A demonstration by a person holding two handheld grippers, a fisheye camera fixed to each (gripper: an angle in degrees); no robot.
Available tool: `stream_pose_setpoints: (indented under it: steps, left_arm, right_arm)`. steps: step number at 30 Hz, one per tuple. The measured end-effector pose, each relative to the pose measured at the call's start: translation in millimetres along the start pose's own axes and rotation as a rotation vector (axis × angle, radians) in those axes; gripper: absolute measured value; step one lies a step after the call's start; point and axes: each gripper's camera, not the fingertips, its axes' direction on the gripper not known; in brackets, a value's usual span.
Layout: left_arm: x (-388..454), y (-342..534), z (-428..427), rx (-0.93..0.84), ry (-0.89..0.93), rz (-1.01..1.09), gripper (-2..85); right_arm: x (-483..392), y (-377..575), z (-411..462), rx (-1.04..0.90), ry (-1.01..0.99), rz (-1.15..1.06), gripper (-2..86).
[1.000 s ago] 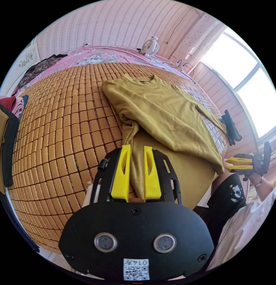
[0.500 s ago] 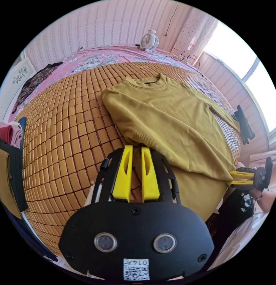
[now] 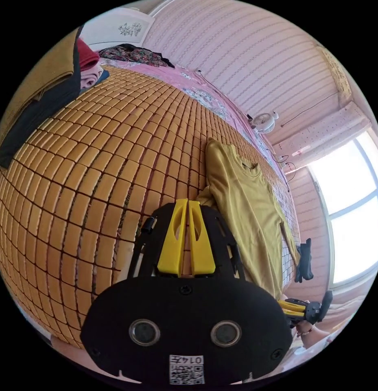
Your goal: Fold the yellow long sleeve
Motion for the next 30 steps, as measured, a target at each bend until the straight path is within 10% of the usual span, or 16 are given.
stream_pose_setpoints:
  steps: [30]
  left_arm:
    - [31.6, -17.5, 45.1, -0.136, 0.009, 0.262, -1.0]
  right_arm:
    - [130.2, 78.1, -24.7, 0.209, -0.075, 0.528, 3.2]
